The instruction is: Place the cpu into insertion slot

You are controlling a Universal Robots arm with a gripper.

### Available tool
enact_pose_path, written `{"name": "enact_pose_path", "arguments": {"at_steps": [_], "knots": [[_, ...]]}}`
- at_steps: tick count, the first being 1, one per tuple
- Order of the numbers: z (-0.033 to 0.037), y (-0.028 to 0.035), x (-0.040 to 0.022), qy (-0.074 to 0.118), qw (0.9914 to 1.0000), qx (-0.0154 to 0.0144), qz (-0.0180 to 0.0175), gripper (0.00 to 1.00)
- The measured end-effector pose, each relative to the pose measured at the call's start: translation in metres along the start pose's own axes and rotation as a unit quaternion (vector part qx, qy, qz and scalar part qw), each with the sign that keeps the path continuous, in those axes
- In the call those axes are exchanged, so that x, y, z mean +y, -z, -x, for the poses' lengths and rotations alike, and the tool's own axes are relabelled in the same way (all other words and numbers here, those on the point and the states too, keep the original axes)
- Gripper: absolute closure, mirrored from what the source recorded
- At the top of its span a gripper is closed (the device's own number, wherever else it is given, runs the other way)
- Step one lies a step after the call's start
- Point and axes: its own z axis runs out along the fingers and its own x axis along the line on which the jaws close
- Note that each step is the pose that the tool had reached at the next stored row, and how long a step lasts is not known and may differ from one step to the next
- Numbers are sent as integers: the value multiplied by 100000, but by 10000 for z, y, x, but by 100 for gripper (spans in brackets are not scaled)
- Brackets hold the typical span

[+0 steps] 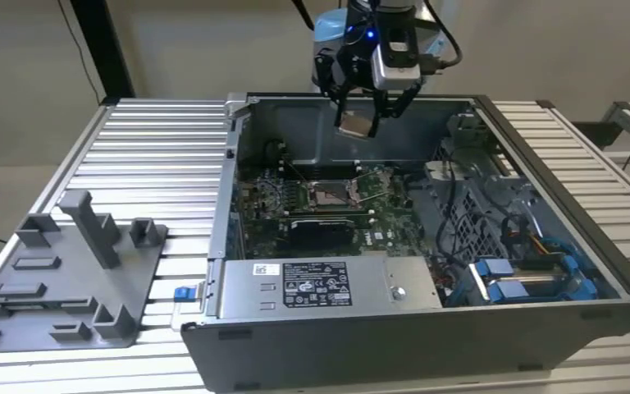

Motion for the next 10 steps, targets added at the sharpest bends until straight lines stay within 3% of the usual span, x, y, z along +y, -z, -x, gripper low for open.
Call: {"name": "enact_pose_path", "arguments": {"at_steps": [3,6,8,10], "knots": [[0,-13,0,-2045,99979,-152,111,100],[0,-21,0,-4695,99889,-346,262,100],[1,-31,-1,-8479,99637,-633,481,100],[1,-37,-1,-10260,99468,-766,590,100]]}}
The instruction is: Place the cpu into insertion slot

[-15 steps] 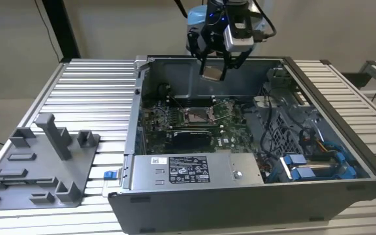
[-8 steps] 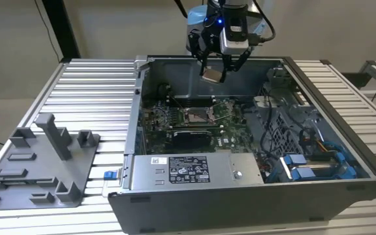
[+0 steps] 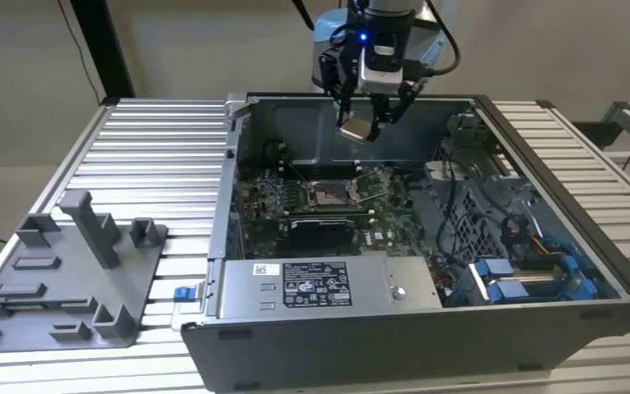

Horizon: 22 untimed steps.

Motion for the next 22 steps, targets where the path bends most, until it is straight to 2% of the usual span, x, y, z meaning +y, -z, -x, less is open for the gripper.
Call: {"name": "enact_pose_path", "arguments": {"at_steps": [3,6,9,11,14,16,18,22], "knots": [[1,-11,-1,-2664,99964,-205,143,100],[2,-27,-2,-5369,99854,-411,298,100],[3,-46,-4,-8103,99668,-617,458,100],[4,-60,-5,-9901,99504,-751,560,100],[5,-81,-7,-12401,99221,-942,700,100],[5,-92,-7,-14194,98978,-1081,796,100],[6,-104,-8,-15986,98702,-1214,907,100],[7,-129,-10,-19469,98069,-1477,1111,100]]}}
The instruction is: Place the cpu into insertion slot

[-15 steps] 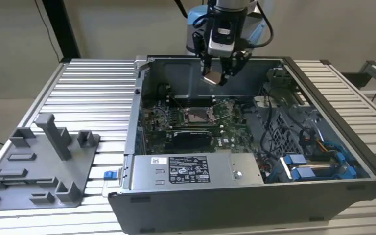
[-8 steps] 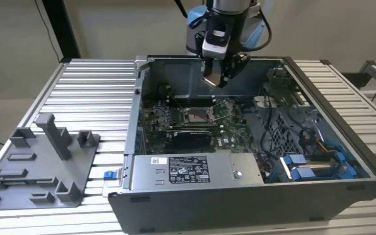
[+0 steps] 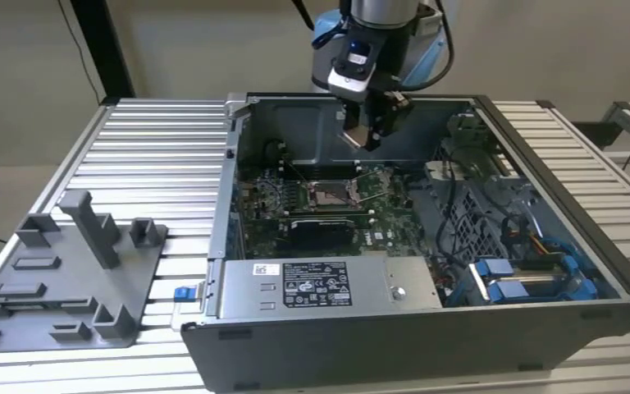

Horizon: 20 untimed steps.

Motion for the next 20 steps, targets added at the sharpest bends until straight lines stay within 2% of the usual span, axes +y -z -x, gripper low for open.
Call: {"name": "enact_pose_path", "arguments": {"at_steps": [2,5,8,10,12,15,18,20], "knots": [[1,-12,-1,-1785,99984,-137,101,100],[2,-27,-2,-4505,99898,-346,253,100],[2,-37,-3,-7051,99749,-535,396,100],[3,-43,-3,-8804,99608,-665,494,100],[3,-53,-4,-10613,99430,-800,601,100],[4,-70,-6,-13332,99099,-1003,751,100],[5,-89,-7,-15983,98703,-1207,902,100],[6,-102,-8,-17801,98389,-1348,1004,100]]}}
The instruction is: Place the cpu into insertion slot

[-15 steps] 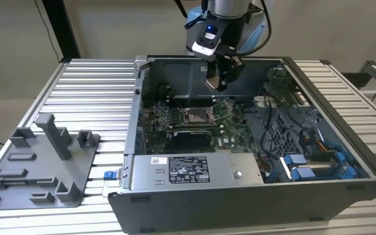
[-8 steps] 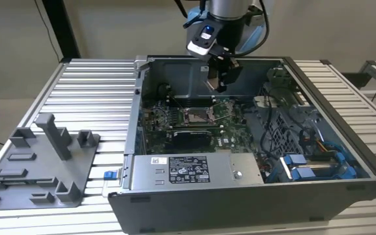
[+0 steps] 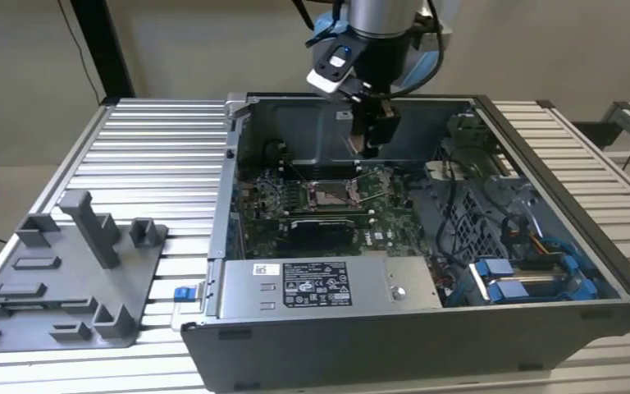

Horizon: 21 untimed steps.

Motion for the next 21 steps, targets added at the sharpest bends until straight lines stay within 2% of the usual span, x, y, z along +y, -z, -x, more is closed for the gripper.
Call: {"name": "enact_pose_path", "arguments": {"at_steps": [3,6,9,11,12,14,15,16,21], "knots": [[1,-19,-1,-2716,99963,-198,161,100],[3,-51,-4,-5404,99853,-403,311,100],[1,-83,-6,-6697,99774,-453,387,100],[-1,-100,-7,-7200,99739,-235,436,100],[-1,-101,-7,-7371,99727,-15,447,100],[-6,-104,-10,-7553,99710,766,471,100],[-16,-108,-14,-7590,99705,1052,488,100],[-31,-113,-17,-7595,99703,1192,495,100],[-173,-171,-65,-7599,99702,1213,497,100]]}}
